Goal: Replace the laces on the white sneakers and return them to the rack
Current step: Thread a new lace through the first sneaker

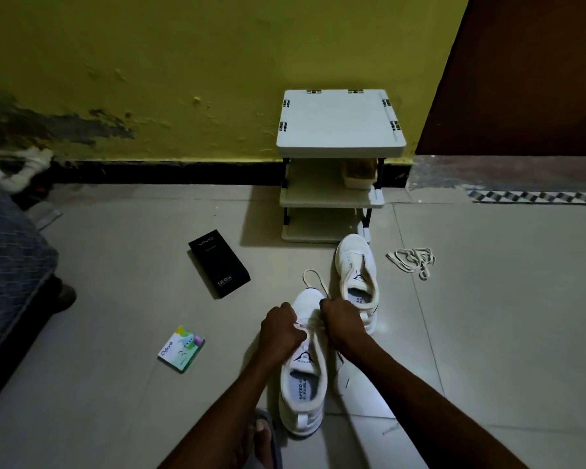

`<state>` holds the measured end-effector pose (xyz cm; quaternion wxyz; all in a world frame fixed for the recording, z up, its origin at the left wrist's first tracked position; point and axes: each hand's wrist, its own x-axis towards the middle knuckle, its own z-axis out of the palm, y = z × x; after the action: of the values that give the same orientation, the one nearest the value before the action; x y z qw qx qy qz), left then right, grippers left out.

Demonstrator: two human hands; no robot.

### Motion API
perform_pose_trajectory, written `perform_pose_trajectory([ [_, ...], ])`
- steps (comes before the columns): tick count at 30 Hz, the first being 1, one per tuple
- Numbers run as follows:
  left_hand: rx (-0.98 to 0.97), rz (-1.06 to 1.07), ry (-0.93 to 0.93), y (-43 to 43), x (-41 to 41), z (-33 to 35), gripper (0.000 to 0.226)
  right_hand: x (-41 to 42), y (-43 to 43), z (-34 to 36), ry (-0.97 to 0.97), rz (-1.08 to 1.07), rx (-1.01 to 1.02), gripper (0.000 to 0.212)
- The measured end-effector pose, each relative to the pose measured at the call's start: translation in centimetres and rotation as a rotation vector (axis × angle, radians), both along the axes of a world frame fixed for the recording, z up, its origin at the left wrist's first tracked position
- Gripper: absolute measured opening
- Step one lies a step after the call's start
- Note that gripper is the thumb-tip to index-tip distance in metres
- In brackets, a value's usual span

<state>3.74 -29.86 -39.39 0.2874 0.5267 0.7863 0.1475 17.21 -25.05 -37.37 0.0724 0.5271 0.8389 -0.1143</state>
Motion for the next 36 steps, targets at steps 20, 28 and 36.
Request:
perform_pose_trajectory([
  [20,-0.133,0.236,-0.421,-0.2,-3.1,0.3,0.014,-3.5,-1.5,1.1,0.141,-0.05,-0.078,0.021],
  [28,-0.153,0.222,-0.434,-0.5,-3.0,0.4,0.011,-3.8,-1.2,1.0,0.053,0.04,-0.116,0.02],
  [36,-0.126,0.142,-0.341,-0.3,-2.5,0.4,0.014,-3.6,-1.2,1.3,0.042,0.099,-0.077,0.039],
])
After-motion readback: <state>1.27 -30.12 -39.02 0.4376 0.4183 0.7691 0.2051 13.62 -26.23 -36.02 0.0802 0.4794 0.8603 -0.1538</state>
